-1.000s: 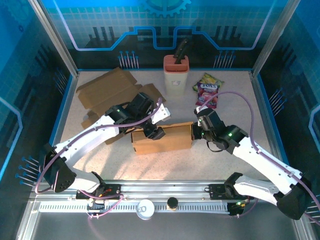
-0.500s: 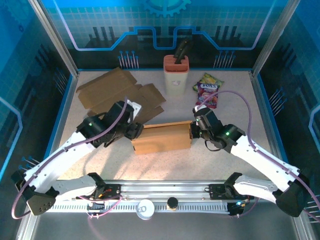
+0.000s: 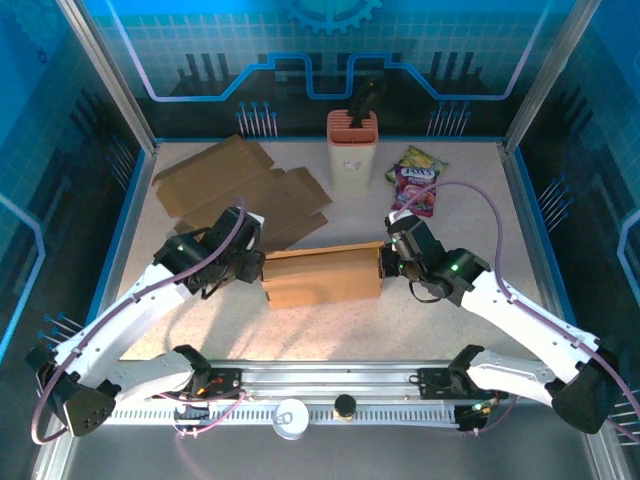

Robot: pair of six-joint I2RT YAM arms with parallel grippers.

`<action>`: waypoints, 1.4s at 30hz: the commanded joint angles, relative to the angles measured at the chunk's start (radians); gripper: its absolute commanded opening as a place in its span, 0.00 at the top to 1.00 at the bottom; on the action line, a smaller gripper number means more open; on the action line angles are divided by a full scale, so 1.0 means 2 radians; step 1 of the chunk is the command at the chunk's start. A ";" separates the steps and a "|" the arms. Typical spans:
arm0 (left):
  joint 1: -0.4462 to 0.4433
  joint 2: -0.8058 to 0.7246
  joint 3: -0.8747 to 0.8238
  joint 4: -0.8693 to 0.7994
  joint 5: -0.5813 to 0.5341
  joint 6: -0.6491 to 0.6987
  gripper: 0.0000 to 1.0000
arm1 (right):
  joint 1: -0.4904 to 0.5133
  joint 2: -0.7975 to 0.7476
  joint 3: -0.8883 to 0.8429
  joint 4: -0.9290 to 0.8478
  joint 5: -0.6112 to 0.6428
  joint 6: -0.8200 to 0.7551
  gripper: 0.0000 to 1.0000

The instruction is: Fold the paper box

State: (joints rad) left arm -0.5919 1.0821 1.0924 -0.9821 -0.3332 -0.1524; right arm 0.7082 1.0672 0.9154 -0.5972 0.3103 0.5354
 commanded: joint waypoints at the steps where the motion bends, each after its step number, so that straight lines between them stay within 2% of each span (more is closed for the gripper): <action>1: 0.005 0.003 -0.006 0.007 0.016 -0.001 0.63 | 0.008 0.005 0.003 -0.028 -0.007 0.006 1.00; 3: 0.005 0.005 -0.007 0.012 0.018 -0.002 0.67 | 0.008 0.003 0.001 -0.028 -0.008 0.007 1.00; 6: 0.005 0.009 -0.008 0.017 0.025 -0.001 0.67 | 0.008 0.001 0.002 -0.030 -0.007 0.007 1.00; 14: 0.007 0.016 -0.009 0.021 0.025 -0.001 0.77 | 0.008 0.000 0.003 -0.032 -0.006 0.008 1.00; 17: 0.006 0.020 -0.008 0.019 0.023 -0.003 0.84 | 0.008 0.001 0.004 -0.032 -0.007 0.009 1.00; 21: 0.006 0.022 -0.005 0.019 0.035 -0.012 1.00 | 0.010 0.003 0.007 -0.033 -0.006 0.011 1.00; 31: 0.006 0.073 0.037 -0.010 0.103 -0.137 1.00 | 0.022 0.009 0.007 -0.031 0.005 0.021 1.00; 35: 0.006 0.085 0.050 -0.019 0.107 -0.158 1.00 | 0.025 0.010 0.007 -0.031 0.009 0.022 1.00; 42: 0.008 0.105 0.081 -0.048 0.141 -0.154 1.00 | 0.026 0.009 0.003 -0.030 0.014 0.019 1.00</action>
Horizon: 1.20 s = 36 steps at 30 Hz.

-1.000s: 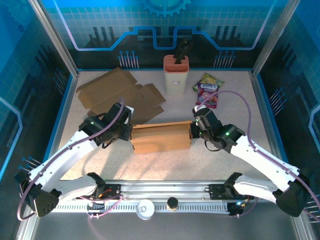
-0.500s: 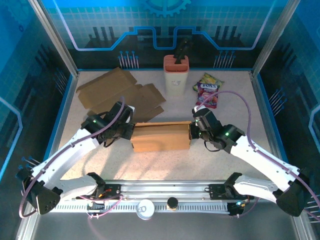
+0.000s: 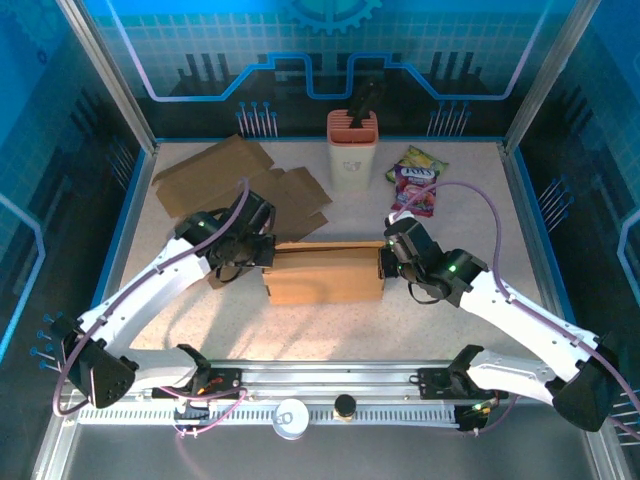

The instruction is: Fold the paper box

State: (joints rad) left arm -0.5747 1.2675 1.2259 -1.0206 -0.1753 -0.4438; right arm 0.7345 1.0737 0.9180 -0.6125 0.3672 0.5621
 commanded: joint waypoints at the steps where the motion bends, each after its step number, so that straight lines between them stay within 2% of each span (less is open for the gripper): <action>1: 0.001 0.013 0.016 -0.032 0.064 -0.006 1.00 | 0.013 0.006 0.003 -0.023 -0.014 0.005 1.00; 36: 0.084 0.052 0.074 -0.079 0.246 0.059 1.00 | 0.012 -0.009 -0.016 0.003 -0.009 -0.027 1.00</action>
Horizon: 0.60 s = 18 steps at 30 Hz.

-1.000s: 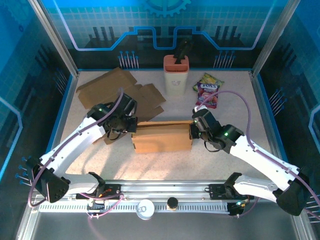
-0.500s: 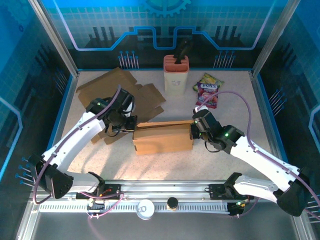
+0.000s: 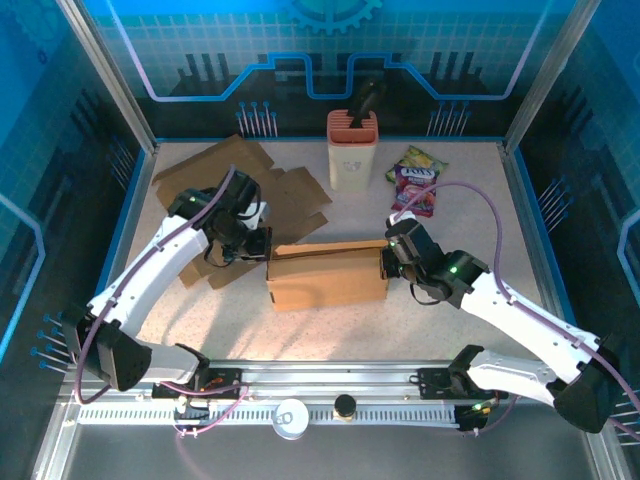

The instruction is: Fold the paper box

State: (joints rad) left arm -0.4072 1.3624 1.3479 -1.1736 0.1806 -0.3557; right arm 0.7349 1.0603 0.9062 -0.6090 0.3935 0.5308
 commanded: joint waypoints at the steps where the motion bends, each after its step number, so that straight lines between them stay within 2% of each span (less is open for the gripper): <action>1: 0.002 0.004 0.013 -0.003 0.074 0.017 1.00 | 0.012 -0.002 -0.017 0.002 -0.023 -0.012 1.00; 11: 0.019 0.008 0.027 -0.024 0.090 0.034 1.00 | 0.011 0.000 -0.023 0.003 -0.023 -0.015 1.00; 18: 0.033 0.009 0.024 -0.020 0.122 0.038 1.00 | 0.011 -0.011 -0.026 0.005 -0.025 -0.018 1.00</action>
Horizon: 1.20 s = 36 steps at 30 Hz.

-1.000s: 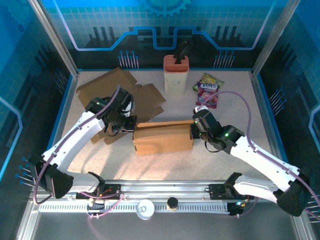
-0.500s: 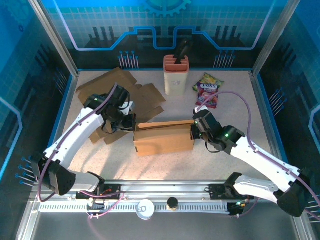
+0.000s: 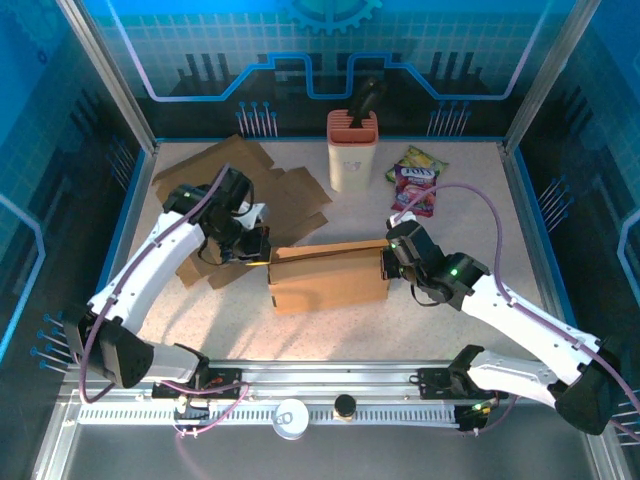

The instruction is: Fold the paper box

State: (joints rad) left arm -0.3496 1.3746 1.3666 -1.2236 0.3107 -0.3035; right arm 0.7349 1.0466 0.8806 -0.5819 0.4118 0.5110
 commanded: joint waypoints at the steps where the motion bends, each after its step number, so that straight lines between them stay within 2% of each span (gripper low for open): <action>1: 0.006 0.003 0.016 0.006 0.060 0.012 1.00 | 0.011 -0.005 -0.014 -0.007 -0.036 -0.009 1.00; 11: 0.007 0.000 0.002 0.027 0.089 0.001 1.00 | 0.011 0.003 -0.012 -0.001 -0.042 -0.009 1.00; 22: 0.007 0.002 -0.001 0.004 0.078 0.036 1.00 | 0.011 0.002 -0.009 -0.005 -0.041 -0.008 1.00; 28: 0.005 -0.031 -0.038 0.030 0.072 0.060 1.00 | 0.011 0.002 -0.010 -0.001 -0.047 -0.004 1.00; 32: -0.014 -0.061 -0.070 0.065 0.063 0.073 1.00 | 0.011 0.001 -0.010 0.002 -0.051 -0.002 1.00; 36: -0.021 -0.089 -0.094 0.091 0.048 0.058 1.00 | 0.011 0.000 -0.012 0.004 -0.052 -0.001 1.00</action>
State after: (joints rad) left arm -0.3710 1.2350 1.2121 -1.1423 0.3634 -0.1993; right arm 0.7349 1.0386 0.8742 -0.5743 0.4007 0.5045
